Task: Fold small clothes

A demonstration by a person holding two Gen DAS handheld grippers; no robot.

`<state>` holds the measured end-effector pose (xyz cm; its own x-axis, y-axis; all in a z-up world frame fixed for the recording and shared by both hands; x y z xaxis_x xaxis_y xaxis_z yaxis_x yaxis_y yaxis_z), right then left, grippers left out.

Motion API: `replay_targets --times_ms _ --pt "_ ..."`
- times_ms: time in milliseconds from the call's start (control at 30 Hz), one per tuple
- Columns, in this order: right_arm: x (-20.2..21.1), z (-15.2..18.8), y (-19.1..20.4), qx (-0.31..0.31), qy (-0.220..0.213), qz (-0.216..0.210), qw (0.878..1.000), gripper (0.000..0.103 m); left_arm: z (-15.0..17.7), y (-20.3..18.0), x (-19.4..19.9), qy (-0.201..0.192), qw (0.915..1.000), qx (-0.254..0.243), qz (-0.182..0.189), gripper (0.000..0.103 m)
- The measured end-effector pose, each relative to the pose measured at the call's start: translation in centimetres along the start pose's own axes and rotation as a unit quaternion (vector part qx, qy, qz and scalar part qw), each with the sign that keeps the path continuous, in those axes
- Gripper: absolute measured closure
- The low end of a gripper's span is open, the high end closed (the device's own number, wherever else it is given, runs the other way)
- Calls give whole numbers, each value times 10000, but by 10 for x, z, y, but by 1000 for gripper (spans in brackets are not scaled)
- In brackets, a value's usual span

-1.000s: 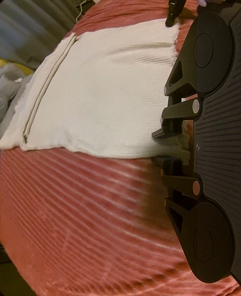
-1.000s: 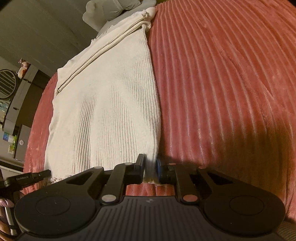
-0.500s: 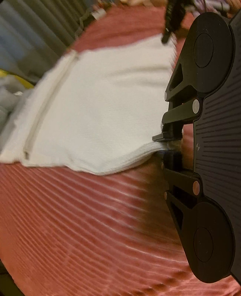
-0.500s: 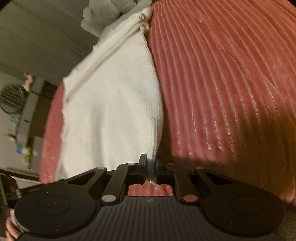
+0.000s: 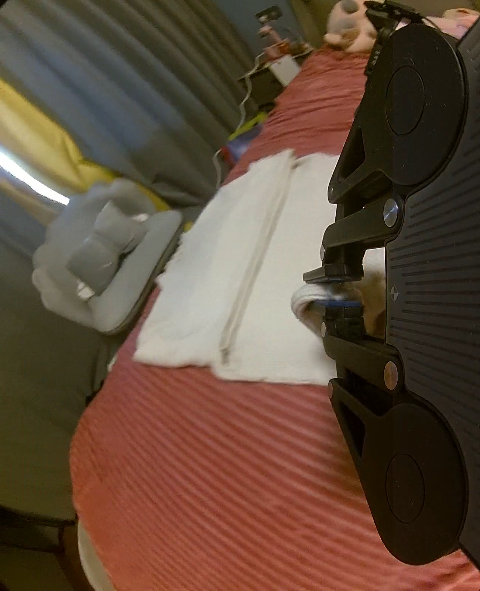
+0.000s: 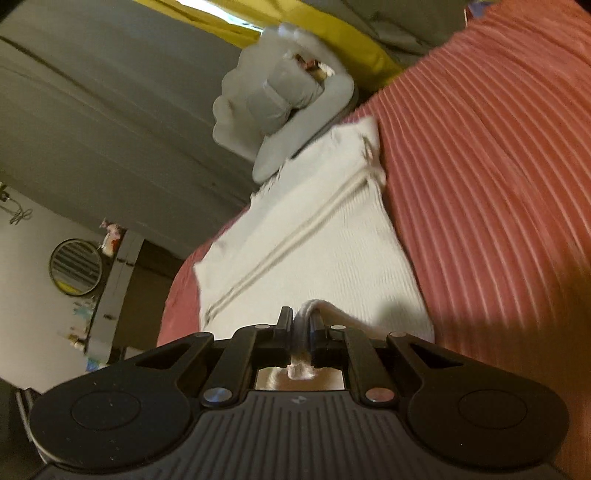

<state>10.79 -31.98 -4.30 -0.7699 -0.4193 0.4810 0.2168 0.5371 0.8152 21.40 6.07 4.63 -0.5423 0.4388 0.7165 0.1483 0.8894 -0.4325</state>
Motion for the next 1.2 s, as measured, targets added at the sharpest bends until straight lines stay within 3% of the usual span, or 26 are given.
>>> replay_targets --times_ms 167,400,733,800,833,867,900,933,1000,1067,1133,1200 --pt "-26 -38 -2 304 -354 360 9983 96 -37 22 -32 -110 9991 320 -247 92" --pt "-56 -88 3 1026 -784 778 9886 96 -76 32 -77 -320 9981 233 -472 92" --pt "-111 -102 -5 1945 -632 1491 9674 94 -83 39 -128 -334 9941 -258 -996 90" --pt "-112 -101 -4 2006 -637 1324 9686 88 -77 43 -130 -295 9934 -360 -1044 85" --pt "-106 -101 -3 1952 -724 1159 9712 75 -75 43 -130 -314 9936 -467 -984 81" --pt "-101 -103 -2 1908 -837 1048 9724 68 -72 41 -128 -336 9936 -591 -899 67" --pt "-93 -104 -2 1899 -983 962 9721 56 -70 40 -126 -370 9929 -711 -876 46" --pt "-88 -103 -3 1967 -1055 935 9703 51 -68 39 -121 -483 9906 -887 -926 41" --pt "-83 -99 -4 2251 -1022 1008 9637 50 -65 38 -109 -758 9864 -1182 -855 41" --pt "-85 -93 -7 2500 -876 1159 9573 50 -64 39 -99 -913 9871 -1121 -682 40" --pt "-88 -91 -9 2648 -818 1254 9526 50 -63 41 -99 -873 9894 -1023 -540 38" --pt "-95 -90 -9 2743 -769 1318 9495 50 -61 41 -108 -748 9896 -1058 -624 38"
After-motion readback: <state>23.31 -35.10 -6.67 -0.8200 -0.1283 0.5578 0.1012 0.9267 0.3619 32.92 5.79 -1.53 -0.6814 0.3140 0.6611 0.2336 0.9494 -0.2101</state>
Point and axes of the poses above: each gripper's, at about its wrist camera, not at the fingertips, and x roughly against the way its jaws point, y to its left, z to its underside, the point moved 8 cm from there along -x, roughly the way its jaws point, and after that the axes turned 1 degree about -x, right-handed, at the moved point
